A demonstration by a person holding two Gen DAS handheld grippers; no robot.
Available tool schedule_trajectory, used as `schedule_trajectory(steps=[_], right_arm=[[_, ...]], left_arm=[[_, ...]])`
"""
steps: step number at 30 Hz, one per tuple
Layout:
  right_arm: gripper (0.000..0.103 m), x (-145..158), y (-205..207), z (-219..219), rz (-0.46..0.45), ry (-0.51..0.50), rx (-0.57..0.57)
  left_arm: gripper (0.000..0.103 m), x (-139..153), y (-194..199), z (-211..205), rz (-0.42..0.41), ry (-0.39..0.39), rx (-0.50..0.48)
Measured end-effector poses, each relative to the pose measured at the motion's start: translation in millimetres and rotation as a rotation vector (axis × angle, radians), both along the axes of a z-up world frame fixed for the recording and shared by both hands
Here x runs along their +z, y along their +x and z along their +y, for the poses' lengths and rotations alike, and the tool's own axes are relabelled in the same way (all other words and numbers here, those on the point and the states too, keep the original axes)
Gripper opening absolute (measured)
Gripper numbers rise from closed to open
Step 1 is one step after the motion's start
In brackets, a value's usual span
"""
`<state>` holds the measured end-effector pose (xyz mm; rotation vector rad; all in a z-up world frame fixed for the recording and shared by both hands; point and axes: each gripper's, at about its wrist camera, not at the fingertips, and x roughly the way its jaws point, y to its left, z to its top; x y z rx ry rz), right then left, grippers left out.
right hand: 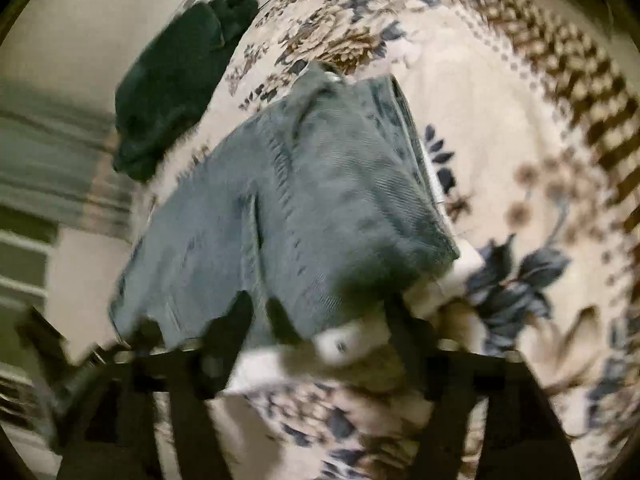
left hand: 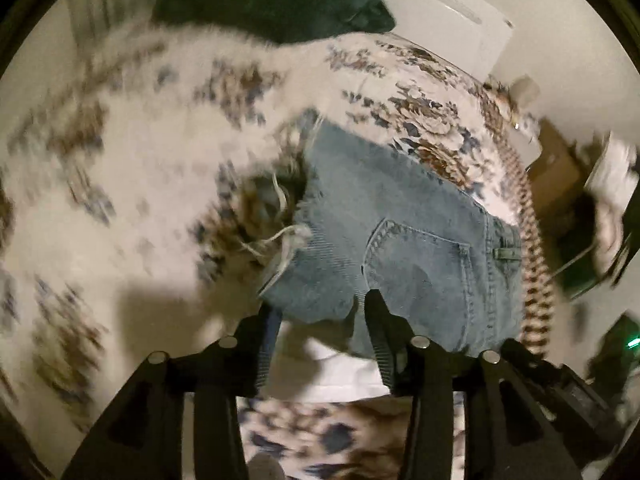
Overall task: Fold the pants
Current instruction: 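Open both grippers to release the shorts on the towels and withdraw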
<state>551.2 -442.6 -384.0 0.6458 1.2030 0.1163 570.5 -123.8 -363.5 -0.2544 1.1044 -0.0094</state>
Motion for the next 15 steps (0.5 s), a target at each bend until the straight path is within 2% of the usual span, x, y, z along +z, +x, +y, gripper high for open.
schedule_trajectory(steps=[1, 3, 4, 5, 7, 9, 10, 12, 15], right_arm=[[0.089, 7.1, -2.6, 3.8, -0.003, -0.05, 0.016], [0.092, 23.9, -9.3, 11.2, -0.014, -0.171, 0.041], [0.093, 35.6, -14.0, 14.5, -0.028, -0.252, 0.042], [0.094, 43.8, -18.8, 16.0, -0.036, -0.292, 0.038], [0.1, 64.9, -27.2, 17.8, -0.069, -0.409, 0.019], [0.101, 85.3, -35.3, 19.4, -0.101, -0.5, 0.0], [0.101, 96.5, -40.1, 20.5, -0.122, -0.539, -0.007], [0.101, 118.4, -49.9, 21.5, -0.153, -0.593, -0.016], [0.101, 149.4, -63.0, 24.3, -0.184, -0.619, -0.007]], left_arm=[[0.047, 6.4, -1.8, -3.8, -0.016, 0.04, -0.02], [0.059, 16.5, -4.6, -9.8, -0.036, 0.11, -0.054], [0.069, 20.3, -5.1, -9.5, -0.049, 0.142, -0.062], [0.075, 21.1, -5.3, -8.5, -0.062, 0.161, -0.067], [0.08, 34.1, -10.9, -11.3, -0.093, 0.204, -0.081], [0.083, 47.0, -15.1, -12.8, -0.103, 0.222, -0.095], [0.091, 52.3, -15.4, -14.5, -0.104, 0.225, -0.1], [0.094, 67.9, -22.2, -17.1, -0.108, 0.233, -0.105], [0.094, 101.8, -42.3, -21.3, -0.142, 0.249, -0.094]])
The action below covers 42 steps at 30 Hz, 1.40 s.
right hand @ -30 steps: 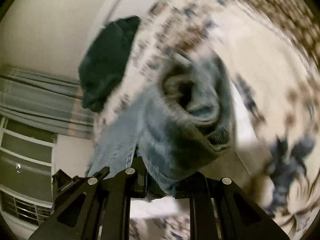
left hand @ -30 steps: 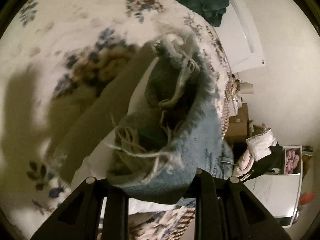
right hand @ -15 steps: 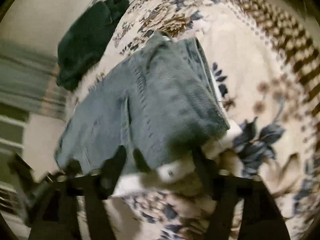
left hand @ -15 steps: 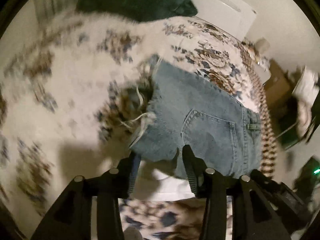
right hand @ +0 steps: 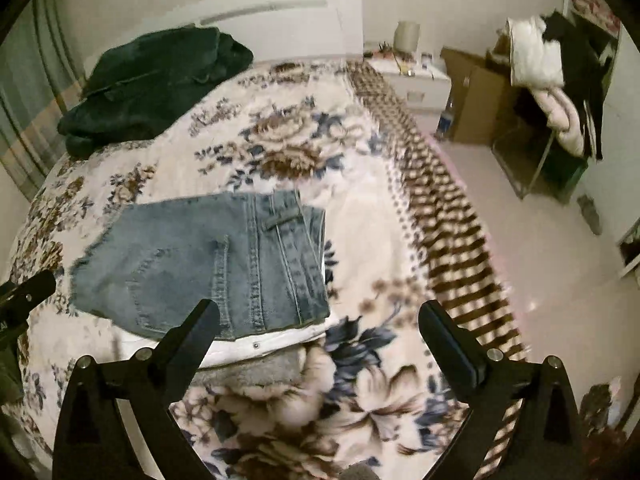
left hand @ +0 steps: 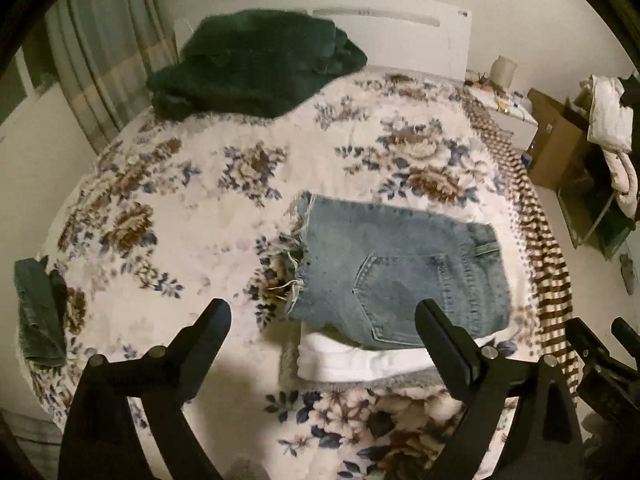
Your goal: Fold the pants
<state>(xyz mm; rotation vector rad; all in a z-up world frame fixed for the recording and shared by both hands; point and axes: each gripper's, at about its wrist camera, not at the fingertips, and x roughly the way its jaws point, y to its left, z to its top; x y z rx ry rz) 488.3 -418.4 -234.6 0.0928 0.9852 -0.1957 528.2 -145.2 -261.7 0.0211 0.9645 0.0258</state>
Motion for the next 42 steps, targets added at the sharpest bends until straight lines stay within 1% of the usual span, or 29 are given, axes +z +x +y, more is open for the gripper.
schedule_trajectory(steps=[2, 3, 6, 7, 11, 12, 14, 19, 22, 24, 27, 31, 35, 42], right_arm=[[0.101, 31.2, -15.5, -1.1, -0.019, 0.002, 0.009], [0.101, 40.9, -20.0, -1.3, -0.026, 0.003, 0.013], [0.101, 91.6, -47.5, 0.7, -0.058, 0.002, 0.038], [0.101, 108.3, -58.0, 1.2, -0.07, 0.0, 0.046], [0.102, 176.8, -101.4, 3.9, -0.117, -0.012, 0.072], [0.102, 197.4, -116.0, 3.8, -0.128, -0.008, 0.077], [0.102, 224.4, -136.3, 5.7, -0.14, -0.007, 0.085], [0.102, 300.3, -206.5, 16.8, -0.191, -0.019, 0.102], [0.102, 346.5, -251.9, 26.1, -0.237, -0.039, 0.099], [0.102, 367.5, -272.5, 29.0, -0.257, -0.044, 0.089], [0.102, 401.5, -307.5, 35.0, -0.285, -0.039, 0.083], [0.103, 429.1, -343.3, 42.3, -0.312, -0.047, 0.078], [0.103, 441.0, -363.0, 46.6, -0.311, -0.046, 0.085], [0.103, 445.2, -371.3, 48.6, -0.296, -0.042, 0.096]], left_arm=[[0.094, 19.7, -14.0, -3.1, -0.019, 0.007, 0.003], [0.094, 33.9, -24.5, -4.9, -0.027, 0.01, 0.005], [0.094, 67.9, -51.6, -9.7, -0.045, 0.016, 0.019], [0.094, 84.6, -66.1, -11.6, -0.055, 0.017, 0.024], [0.094, 134.6, -109.8, -17.9, -0.074, 0.016, 0.028], [0.094, 146.4, -119.7, -18.7, -0.08, 0.017, 0.025], [0.094, 175.8, -145.2, -19.8, -0.103, 0.02, 0.025], [0.094, 239.1, -200.8, -13.5, -0.154, 0.011, 0.009], [0.094, 269.1, -228.0, -7.5, -0.19, 0.015, 0.008], [0.094, 281.8, -242.7, -2.4, -0.201, -0.002, 0.007], [0.094, 292.9, -262.7, 3.5, -0.208, -0.021, 0.012], [0.094, 291.4, -279.8, 6.5, -0.176, -0.037, 0.016], [0.094, 288.1, -290.0, 6.8, -0.162, -0.045, 0.02], [0.095, 293.1, -306.9, 5.0, -0.176, -0.02, 0.017]])
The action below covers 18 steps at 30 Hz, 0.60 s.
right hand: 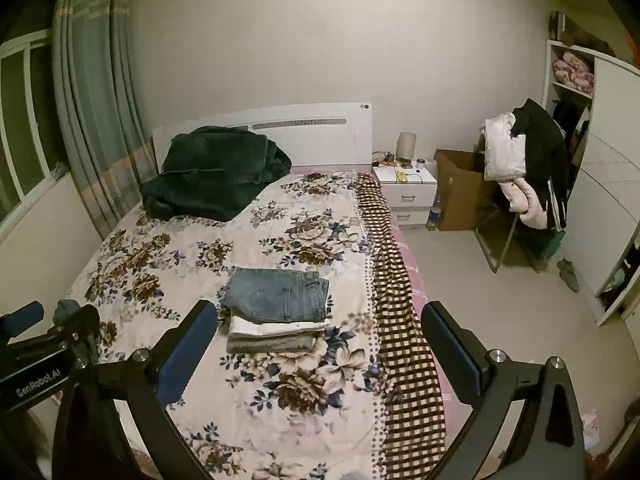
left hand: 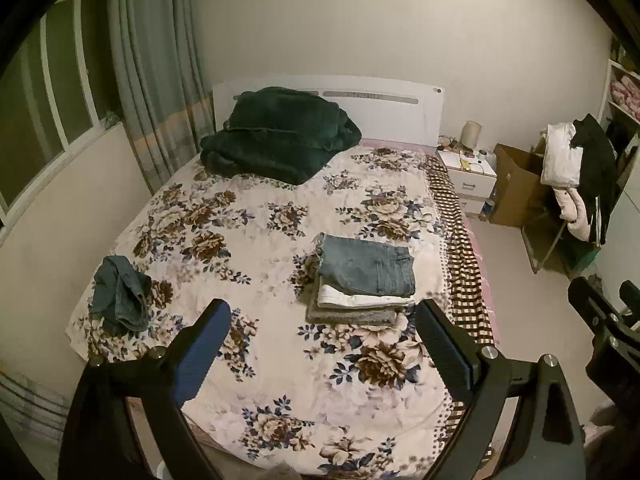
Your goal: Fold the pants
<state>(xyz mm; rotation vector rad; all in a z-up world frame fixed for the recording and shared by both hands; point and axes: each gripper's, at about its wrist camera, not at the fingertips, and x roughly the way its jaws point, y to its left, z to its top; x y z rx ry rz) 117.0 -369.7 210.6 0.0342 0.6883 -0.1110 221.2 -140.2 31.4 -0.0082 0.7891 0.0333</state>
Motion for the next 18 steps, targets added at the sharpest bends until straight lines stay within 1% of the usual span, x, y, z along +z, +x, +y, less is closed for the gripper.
schedule_trajectory(steps=[2, 5, 9, 14, 18], right_arm=[[0.103, 0.8, -2.5, 1.2, -0.006, -0.006, 0.0], [0.103, 1.2, -2.0, 3.2, -0.004, 0.0, 0.0], [0.103, -0.6, -2.1, 6.3, 0.013, 0.001, -0.003], [0.103, -9.0, 0.3, 7.3, 0.057, -0.004, 0.005], [0.103, -16.4, 4.7, 5.3, 0.07, 0.006, 0.014]], left_arm=[[0.102, 0.6, -2.0, 0.7, 0.001, 0.002, -0.005], [0.103, -0.3, -3.2, 0.9, 0.008, 0.005, -0.003], [0.103, -6.2, -2.7, 3.5, 0.041, -0.001, -0.006], [0.103, -14.1, -3.6, 4.3, 0.077, 0.013, 0.002], [0.103, -16.9, -4.3, 3.8, 0.089, 0.013, -0.002]])
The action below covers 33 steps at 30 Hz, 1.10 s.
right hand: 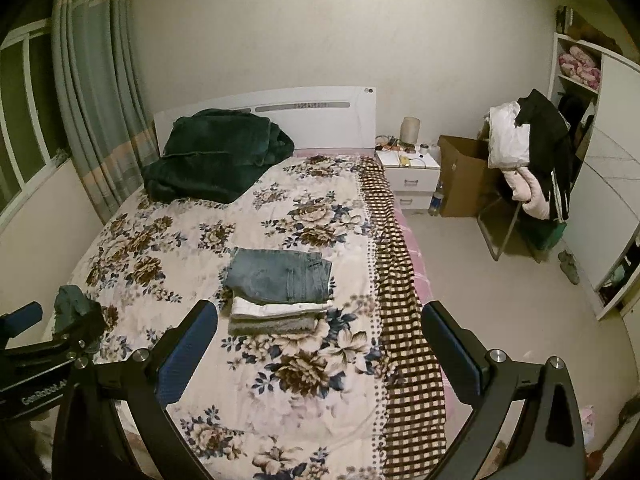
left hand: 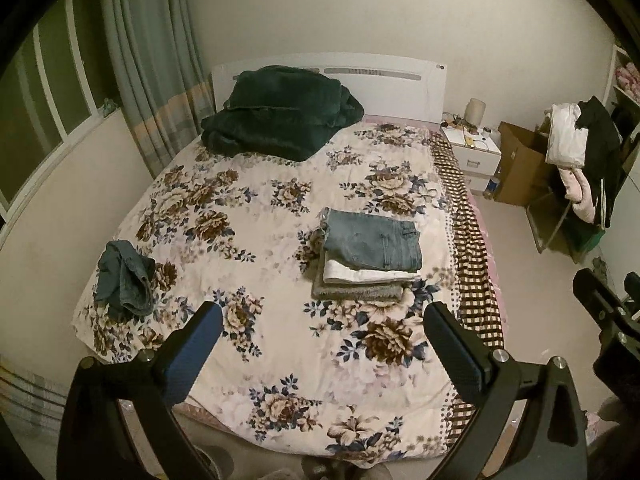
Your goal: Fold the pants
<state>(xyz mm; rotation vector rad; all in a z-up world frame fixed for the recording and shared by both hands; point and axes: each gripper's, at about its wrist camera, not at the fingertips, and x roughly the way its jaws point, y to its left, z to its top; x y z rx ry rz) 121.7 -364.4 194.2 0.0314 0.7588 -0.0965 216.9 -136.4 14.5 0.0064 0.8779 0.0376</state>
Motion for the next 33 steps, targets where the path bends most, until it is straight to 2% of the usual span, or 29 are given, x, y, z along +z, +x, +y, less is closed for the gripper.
schedule_trajectory(steps=[33], right_arm=[[0.103, -24.7, 5.8, 0.5, 0.058, -0.004, 0.018]], left_arm=[[0.103, -1.5, 5.7, 3.4, 0.007, 0.005, -0.015]])
